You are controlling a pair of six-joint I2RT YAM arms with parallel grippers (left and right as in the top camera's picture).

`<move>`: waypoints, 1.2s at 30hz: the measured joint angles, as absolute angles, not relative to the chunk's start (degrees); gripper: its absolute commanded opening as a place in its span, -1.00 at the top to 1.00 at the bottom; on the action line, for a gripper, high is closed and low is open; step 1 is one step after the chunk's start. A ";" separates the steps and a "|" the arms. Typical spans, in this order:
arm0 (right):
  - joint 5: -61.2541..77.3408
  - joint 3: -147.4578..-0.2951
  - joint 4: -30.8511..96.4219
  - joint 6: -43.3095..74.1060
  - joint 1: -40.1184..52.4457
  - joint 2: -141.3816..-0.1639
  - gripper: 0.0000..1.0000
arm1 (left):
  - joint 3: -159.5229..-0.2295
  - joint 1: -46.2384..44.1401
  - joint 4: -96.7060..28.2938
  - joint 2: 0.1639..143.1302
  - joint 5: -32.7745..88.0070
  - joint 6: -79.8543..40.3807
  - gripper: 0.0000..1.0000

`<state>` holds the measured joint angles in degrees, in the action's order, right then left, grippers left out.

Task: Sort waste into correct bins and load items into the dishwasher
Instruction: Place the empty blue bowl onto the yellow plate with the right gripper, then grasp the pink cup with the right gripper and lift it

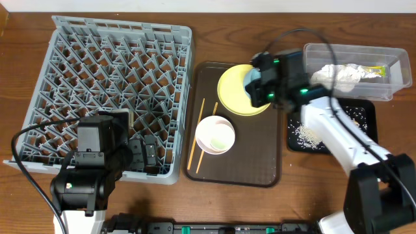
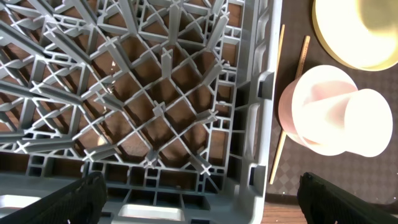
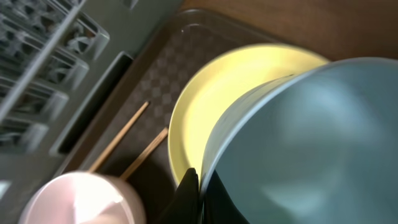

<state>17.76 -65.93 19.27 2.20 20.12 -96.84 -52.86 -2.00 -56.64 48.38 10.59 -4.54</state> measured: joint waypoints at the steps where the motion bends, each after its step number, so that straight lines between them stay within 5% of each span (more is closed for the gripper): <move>1: 15.42 -65.95 18.50 1.61 21.58 -97.30 0.97 | -52.86 -2.00 -56.60 48.38 10.59 -4.54 -0.96; 12: 6.59 -65.95 16.23 -1.56 27.90 -106.13 0.97 | -52.86 -2.00 -56.62 48.38 10.59 -4.54 -0.96; 22: 8.58 -65.91 24.51 -2.24 27.92 -99.66 0.03 | -52.86 -2.00 -55.81 48.36 10.59 -4.51 -0.96; 26: 9.30 -65.95 31.29 -2.02 26.68 -90.54 -0.06 | -52.86 -2.00 -52.90 48.38 10.68 -4.54 -0.96; 29: 9.45 -66.00 37.28 -0.78 23.70 -84.31 -0.32 | -52.90 -2.02 -51.24 48.56 10.83 -4.54 -0.96; 36: 17.19 -66.24 45.89 0.84 16.82 -79.72 -0.26 | -53.19 -4.34 -49.93 53.52 10.85 -4.54 -0.96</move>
